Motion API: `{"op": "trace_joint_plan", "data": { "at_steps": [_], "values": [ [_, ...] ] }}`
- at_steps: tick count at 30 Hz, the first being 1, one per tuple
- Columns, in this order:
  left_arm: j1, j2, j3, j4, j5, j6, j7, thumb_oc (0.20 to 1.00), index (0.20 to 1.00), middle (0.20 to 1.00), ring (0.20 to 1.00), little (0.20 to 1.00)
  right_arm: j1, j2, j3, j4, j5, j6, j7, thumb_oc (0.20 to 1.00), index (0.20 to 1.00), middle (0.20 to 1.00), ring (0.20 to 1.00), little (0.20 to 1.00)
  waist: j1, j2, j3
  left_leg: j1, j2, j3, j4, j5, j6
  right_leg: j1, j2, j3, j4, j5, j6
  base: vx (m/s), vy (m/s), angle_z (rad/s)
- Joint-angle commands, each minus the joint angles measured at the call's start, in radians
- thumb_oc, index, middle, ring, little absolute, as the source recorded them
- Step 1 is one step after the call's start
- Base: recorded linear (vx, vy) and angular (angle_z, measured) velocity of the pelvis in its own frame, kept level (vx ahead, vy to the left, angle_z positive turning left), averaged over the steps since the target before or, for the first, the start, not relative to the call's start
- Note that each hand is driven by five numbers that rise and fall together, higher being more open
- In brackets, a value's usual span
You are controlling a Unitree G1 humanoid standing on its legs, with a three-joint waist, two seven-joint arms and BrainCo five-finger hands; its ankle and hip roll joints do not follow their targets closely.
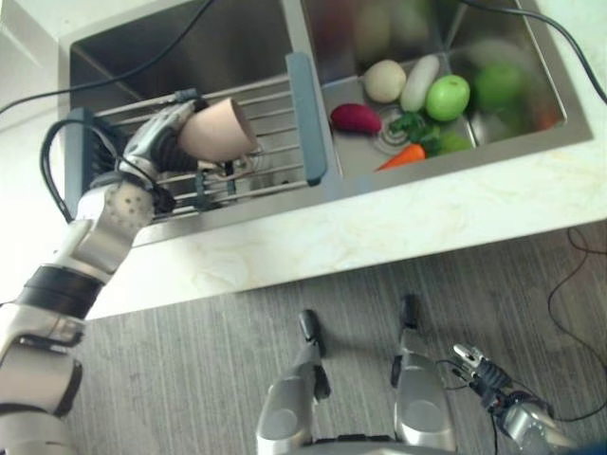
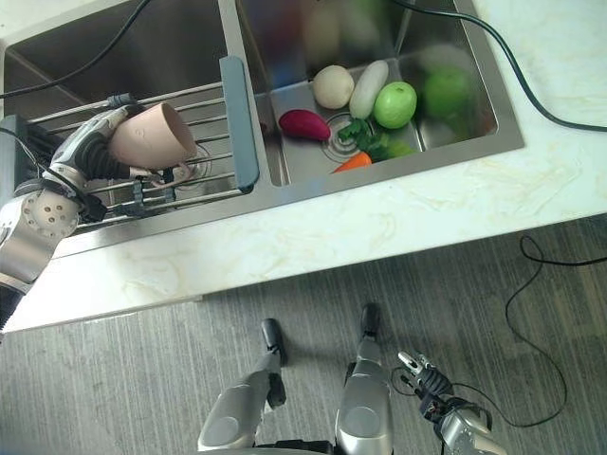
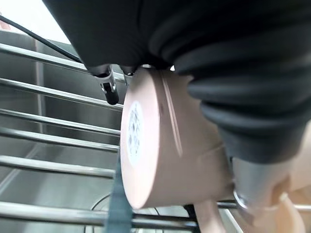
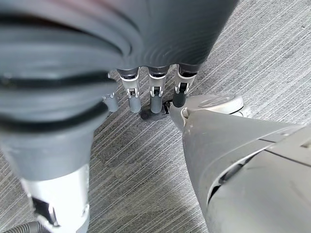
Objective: Place the dishes in the dishwasher.
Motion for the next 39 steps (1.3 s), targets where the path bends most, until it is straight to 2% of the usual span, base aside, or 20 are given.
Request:
{"op": "trace_joint_plan", "data": {
  "at_steps": [1,4,5,6,8,11,21,25,30,36,39],
  "values": [
    [-0.083,0.041,-0.012,0.037,0.040,-0.004,-0.035,1.000,1.000,1.000,1.000,1.000,-0.010,0.010,-0.020,-0.006,0.043,-0.010,0.010,1.000,1.000,1.000,1.000,1.000,-0.010,-0.012,-0.003,-0.041,-0.003,0.013,0.078,-0.099,-0.009,-0.105,-0.025,0.069,0.180,-0.107,0.064,0.00,0.000,0.00],
    [-0.089,0.042,-0.028,0.030,0.054,0.021,-0.070,1.000,1.000,1.000,1.000,1.000,-0.013,0.008,-0.021,-0.002,0.044,-0.014,0.011,1.000,1.000,1.000,1.000,1.000,-0.012,-0.008,-0.002,-0.040,-0.002,0.015,0.078,-0.098,-0.011,-0.105,-0.028,0.067,0.179,-0.104,0.066,0.00,0.000,0.00],
    [-0.091,0.043,-0.031,0.030,0.060,0.023,-0.080,0.931,0.931,0.931,0.931,0.931,-0.014,0.007,-0.020,-0.003,0.045,-0.012,0.009,1.000,1.000,1.000,1.000,1.000,-0.012,-0.007,-0.002,-0.040,-0.003,0.016,0.078,-0.098,-0.011,-0.105,-0.029,0.066,0.178,-0.104,0.067,0.00,0.000,0.00],
    [-0.099,0.044,-0.043,0.032,0.075,0.034,-0.102,0.200,0.200,0.200,0.200,0.200,-0.017,0.003,-0.020,-0.002,0.048,-0.009,0.008,1.000,1.000,1.000,1.000,1.000,-0.014,-0.005,-0.001,-0.040,-0.002,0.018,0.078,-0.098,-0.012,-0.104,-0.031,0.066,0.176,-0.103,0.067,0.00,0.000,0.00],
    [-0.119,0.051,-0.073,0.033,0.107,0.058,-0.158,0.200,0.200,0.200,0.200,0.200,-0.022,-0.002,-0.024,0.001,0.056,-0.010,0.008,1.000,1.000,1.000,1.000,1.000,-0.018,-0.002,0.000,-0.042,-0.002,0.019,0.080,-0.098,-0.013,-0.107,-0.031,0.067,0.176,-0.102,0.067,0.00,0.000,0.00],
    [-0.131,0.057,-0.104,0.037,0.153,0.056,-0.211,0.200,0.200,0.200,0.200,0.200,-0.028,-0.008,-0.027,0.000,0.059,-0.008,0.005,1.000,1.000,1.000,1.000,1.000,-0.020,0.000,0.002,-0.043,-0.001,0.020,0.079,-0.098,-0.014,-0.109,-0.031,0.067,0.174,-0.100,0.068,-0.02,-0.004,-0.04],
    [-0.190,0.068,-0.177,0.028,0.173,0.039,-0.266,0.200,0.200,0.200,0.200,0.200,-0.035,-0.015,-0.029,0.016,0.070,-0.021,0.016,1.000,1.000,1.000,1.000,1.000,-0.025,0.004,0.000,-0.038,-0.001,0.028,0.078,-0.099,-0.014,-0.103,-0.034,0.060,0.166,-0.098,0.070,0.00,0.000,0.00],
    [-0.174,0.073,-0.170,0.017,0.156,0.038,-0.246,0.200,0.200,0.200,0.200,0.200,-0.029,-0.011,-0.030,0.020,0.067,-0.028,0.015,1.000,1.000,1.000,1.000,1.000,-0.022,0.005,-0.008,-0.032,-0.003,0.025,0.078,-0.103,-0.013,-0.094,-0.034,0.059,0.164,-0.101,0.068,0.00,0.000,0.00],
    [-0.121,0.092,-0.113,-0.018,0.146,0.038,-0.183,0.200,0.200,0.200,0.200,0.200,-0.001,0.003,-0.044,0.027,0.048,-0.036,0.009,1.000,1.000,1.000,1.000,1.000,-0.012,0.010,-0.041,-0.003,-0.014,0.017,0.076,-0.114,-0.009,-0.054,-0.034,0.047,0.151,-0.111,0.068,0.01,-0.006,0.00],
    [0.013,0.135,0.019,-0.074,0.168,0.032,-0.136,0.200,0.200,0.200,0.200,0.200,0.043,0.025,-0.066,0.048,0.034,-0.025,-0.015,1.000,1.000,1.000,1.000,1.000,0.014,0.028,-0.124,0.070,-0.020,0.019,0.070,-0.134,-0.007,0.054,-0.038,-0.002,0.112,-0.129,0.068,0.04,-0.027,0.12],
    [0.070,0.155,0.080,-0.090,0.191,0.086,-0.076,0.200,0.200,0.200,0.200,0.200,0.060,0.033,-0.075,0.052,0.026,-0.019,-0.021,1.000,1.000,1.000,1.000,1.000,0.022,0.036,-0.156,0.097,-0.021,0.023,0.070,-0.140,-0.005,0.093,-0.041,-0.026,0.106,-0.138,0.068,0.03,-0.020,0.15]
  ]
}}
